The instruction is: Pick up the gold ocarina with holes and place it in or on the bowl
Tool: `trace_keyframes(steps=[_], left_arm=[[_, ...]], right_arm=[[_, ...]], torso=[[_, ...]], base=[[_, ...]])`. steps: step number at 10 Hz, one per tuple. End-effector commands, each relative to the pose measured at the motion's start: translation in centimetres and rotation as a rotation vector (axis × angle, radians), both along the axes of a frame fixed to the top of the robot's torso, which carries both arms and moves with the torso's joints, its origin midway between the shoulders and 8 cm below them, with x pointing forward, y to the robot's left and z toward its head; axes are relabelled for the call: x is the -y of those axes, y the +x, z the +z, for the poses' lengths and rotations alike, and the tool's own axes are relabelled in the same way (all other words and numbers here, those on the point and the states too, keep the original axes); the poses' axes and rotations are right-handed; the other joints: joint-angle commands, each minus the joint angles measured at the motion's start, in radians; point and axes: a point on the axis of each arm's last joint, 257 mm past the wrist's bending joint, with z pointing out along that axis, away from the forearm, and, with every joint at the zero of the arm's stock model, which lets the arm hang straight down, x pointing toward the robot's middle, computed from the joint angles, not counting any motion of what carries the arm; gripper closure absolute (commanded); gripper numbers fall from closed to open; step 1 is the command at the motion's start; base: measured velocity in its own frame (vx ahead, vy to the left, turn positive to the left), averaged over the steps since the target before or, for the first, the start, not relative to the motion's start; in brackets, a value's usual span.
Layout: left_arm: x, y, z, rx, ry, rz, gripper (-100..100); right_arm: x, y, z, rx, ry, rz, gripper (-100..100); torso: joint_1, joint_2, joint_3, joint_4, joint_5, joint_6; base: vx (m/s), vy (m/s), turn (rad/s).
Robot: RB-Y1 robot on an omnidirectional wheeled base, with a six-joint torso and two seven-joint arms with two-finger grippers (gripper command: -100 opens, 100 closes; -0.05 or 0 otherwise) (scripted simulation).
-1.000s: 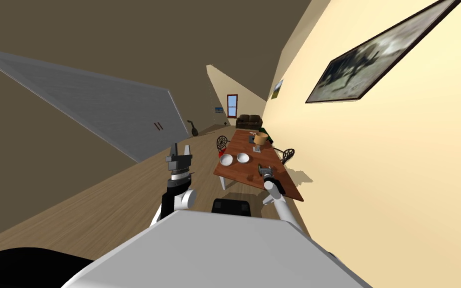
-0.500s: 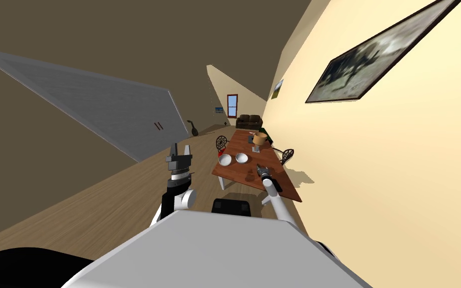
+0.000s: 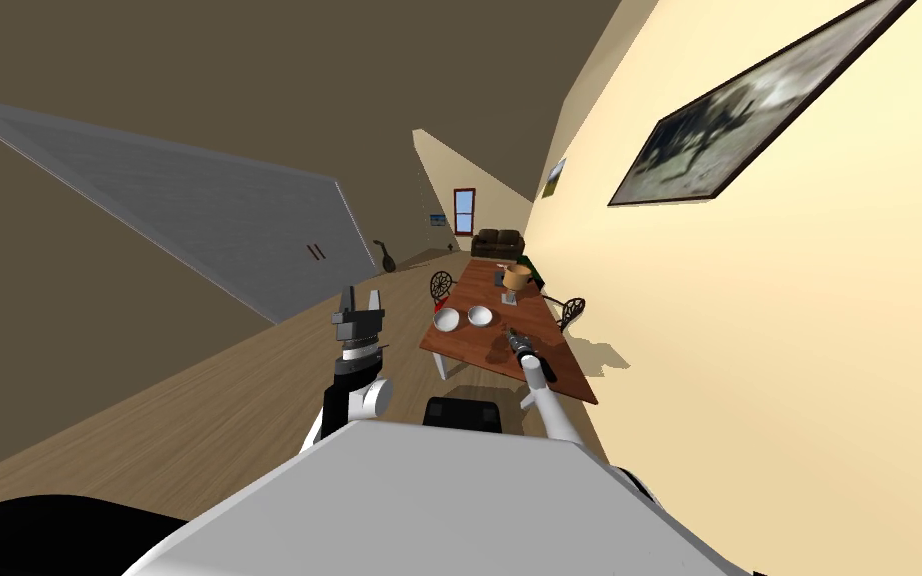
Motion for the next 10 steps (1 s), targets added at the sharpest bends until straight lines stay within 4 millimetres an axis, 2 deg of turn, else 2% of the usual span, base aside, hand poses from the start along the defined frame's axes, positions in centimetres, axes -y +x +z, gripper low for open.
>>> trace_keyframes(steps=[1,3,4,5,6,7,8,10], left_arm=[[0.0,0.0,0.0,0.0,0.0,0.0,0],[0.0,0.0,0.0,0.0,0.0,0.0,0],[0.0,0.0,0.0,0.0,0.0,0.0,0],[0.0,0.0,0.0,0.0,0.0,0.0,0],[0.0,0.0,0.0,0.0,0.0,0.0,0],[0.0,0.0,0.0,0.0,0.0,0.0,0],[0.0,0.0,0.0,0.0,0.0,0.0,0],[0.0,0.0,0.0,0.0,0.0,0.0,0]], right_arm=[[-1.7,0.0,-1.0,-0.012,0.08,-0.009,-100],[-3.7,-0.3,-2.1,-0.028,0.155,-0.019,-100],[-4.5,-0.1,-2.0,-0.031,0.135,0.016,-100],[-3.7,-0.3,-2.1,-0.028,0.155,-0.019,-100],[-3.8,-0.2,-2.1,-0.028,0.147,-0.01,-100],[-3.8,-0.2,-2.1,-0.029,0.147,-0.009,0],[-3.9,-1.3,-2.6,-0.028,0.147,-0.033,-100],[-4.0,-2.1,-2.9,-0.027,0.147,-0.052,-100]], torso=[[0.0,0.0,0.0,0.0,0.0,0.0],[-0.002,0.0,0.0,0.0,0.0,0.0],[-0.002,0.0,0.0,0.0,-0.001,0.0],[0.0,0.0,0.0,0.0,0.0,0.0],[0.002,0.0,0.0,0.0,0.0,0.0],[0.003,0.0,0.0,0.0,0.001,0.0],[0.004,0.0,0.0,0.0,0.001,0.0],[-0.001,-0.005,-0.003,-0.001,0.0,0.0]], base=[[-0.009,-0.079,-0.013],[-0.009,-0.091,-0.018],[-0.002,-0.057,-0.003],[0.004,-0.018,0.002],[0.0,0.0,0.0],[0.0,0.0,0.0],[0.056,-0.045,0.177],[0.088,-0.081,0.113]])
